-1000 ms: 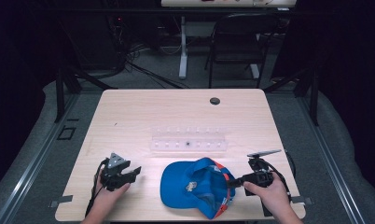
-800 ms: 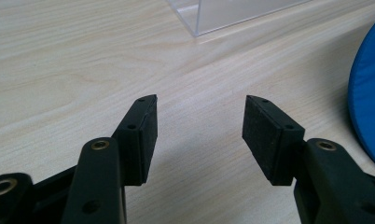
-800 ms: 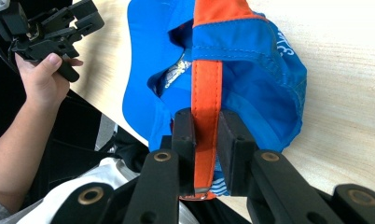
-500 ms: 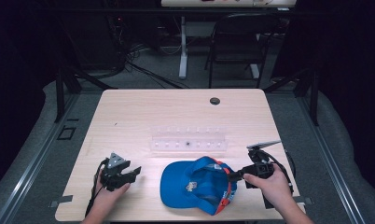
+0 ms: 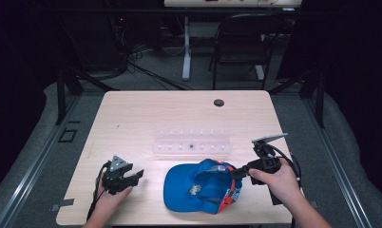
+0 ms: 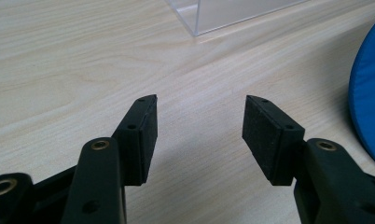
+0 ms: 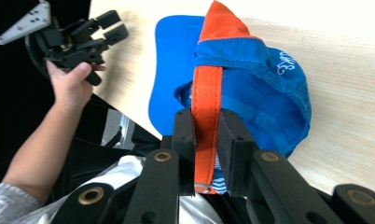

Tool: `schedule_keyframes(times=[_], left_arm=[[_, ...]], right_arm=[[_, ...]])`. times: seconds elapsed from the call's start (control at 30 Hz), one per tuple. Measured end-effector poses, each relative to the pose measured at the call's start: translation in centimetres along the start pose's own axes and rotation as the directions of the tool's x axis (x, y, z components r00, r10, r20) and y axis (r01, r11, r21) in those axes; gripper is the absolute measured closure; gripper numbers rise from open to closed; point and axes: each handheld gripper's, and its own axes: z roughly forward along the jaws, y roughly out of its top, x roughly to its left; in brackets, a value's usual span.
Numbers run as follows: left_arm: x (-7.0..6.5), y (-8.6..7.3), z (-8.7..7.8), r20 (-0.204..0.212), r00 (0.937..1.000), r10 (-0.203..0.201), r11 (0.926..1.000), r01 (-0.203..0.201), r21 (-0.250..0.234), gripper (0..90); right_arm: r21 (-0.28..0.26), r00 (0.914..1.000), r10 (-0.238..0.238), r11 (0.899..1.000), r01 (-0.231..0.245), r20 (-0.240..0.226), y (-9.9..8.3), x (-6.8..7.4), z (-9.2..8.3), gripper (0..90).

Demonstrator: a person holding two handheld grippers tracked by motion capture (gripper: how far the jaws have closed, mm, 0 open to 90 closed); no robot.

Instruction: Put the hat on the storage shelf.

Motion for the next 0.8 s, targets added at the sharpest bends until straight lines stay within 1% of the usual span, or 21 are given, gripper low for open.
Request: schedule_keyframes(times=[0.13, 0.17, 0.2, 0.27, 0.3, 0.33, 0.37, 0.4, 0.43, 0.5, 0.53, 0.57, 0.6, 0.63, 0.67, 0.8], left_arm=[[0.0, 0.0, 0.0, 0.0, 1.0, 0.0, 1.0, 0.0, -0.001, 45.8], [0.0, 0.0, 0.0, 0.0, 1.0, 0.001, 1.0, -0.001, -0.001, 45.8], [0.0, 0.0, 0.0, -0.001, 1.0, 0.002, 1.0, -0.002, -0.001, 45.8], [0.0, 0.0, 0.0, 0.0, 1.0, 0.001, 1.0, -0.001, -0.001, 45.8], [0.0, 0.0, 0.0, 0.0, 1.0, 0.002, 1.0, -0.002, 0.001, 45.8], [0.0, 0.0, 0.0, 0.0, 1.0, 0.003, 1.0, -0.003, 0.0, 45.8], [0.0, 0.0, -0.1, 0.0, 1.0, 0.002, 1.0, -0.002, -0.002, 45.8], [0.0, 0.0, -0.1, 0.001, 1.0, 0.001, 1.0, -0.001, -0.002, 45.8], [0.0, 0.0, -0.1, 0.001, 1.0, 0.001, 1.0, -0.001, -0.002, 45.8], [0.0, 0.0, -0.1, 0.0, 1.0, 0.002, 1.0, -0.002, -0.002, 45.8], [0.0, 0.0, 0.0, 0.0, 1.0, 0.002, 1.0, -0.002, -0.003, 45.8], [0.0, 0.0, 0.0, 0.0, 1.0, 0.002, 1.0, -0.002, -0.003, 45.8], [0.0, 0.0, 0.0, 0.0, 1.0, 0.002, 1.0, -0.002, -0.003, 45.8], [0.0, 0.0, 0.0, 0.0, 1.0, 0.002, 1.0, -0.002, -0.003, 45.8], [0.0, 0.0, 0.0, 0.001, 1.0, 0.002, 1.0, -0.002, -0.003, 45.8], [0.0, 0.0, 0.0, 0.0, 1.0, 0.002, 1.0, -0.002, -0.002, 45.8]], right_arm=[[0.0, 0.9999, -0.001, 1.0, 0.001, -0.015, 0.5, 0.5, -0.2, 78.3], [-0.002, 0.9997, 0.002, 1.0, -0.002, -0.024, 0.8, 0.9, -0.3, 78.4], [0.007, 0.9996, 0.0, 1.0, 0.001, -0.028, 0.9, 1.1, -0.4, 78.3], [-0.001, 0.9994, 0.006, 1.0, -0.006, -0.035, 1.1, 1.6, -0.4, 78.3], [0.017, 0.9993, -0.01, 1.0, 0.011, -0.037, 1.3, 1.7, -0.5, 78.4], [0.02, 0.9989, -0.012, 1.0, 0.013, -0.046, 1.4, 1.9, -0.5, 78.4], [0.018, 0.9988, -0.013, 1.0, 0.014, -0.047, 1.5, 2.1, -0.5, 78.4], [0.009, 0.9992, -0.003, 1.0, 0.003, -0.041, 1.5, 2.4, -0.4, 78.3], [0.029, 0.9988, -0.016, 0.999, 0.018, -0.045, 1.7, 2.4, -0.5, 78.4], [0.013, 0.9987, 0.001, 1.0, 0.0, -0.05, 1.8, 2.8, -0.4, 78.3], [0.03, 0.9985, -0.01, 0.999, 0.012, -0.053, 2.0, 2.9, -0.5, 78.3], [0.032, 0.9986, -0.008, 0.999, 0.01, -0.053, 2.0, 2.9, -0.6, 78.3], [0.02, 0.9984, -0.003, 1.0, 0.004, -0.056, 2.1, 3.1, -0.5, 78.4], [0.02, 0.9984, -0.003, 1.0, 0.004, -0.056, 2.1, 3.1, -0.5, 78.4], [0.035, 0.9981, -0.013, 0.999, 0.015, -0.061, 2.2, 3.3, -0.7, 78.3], [0.027, 0.9974, -0.016, 0.999, 0.018, -0.071, 2.4, 3.6, -0.7, 78.3]])
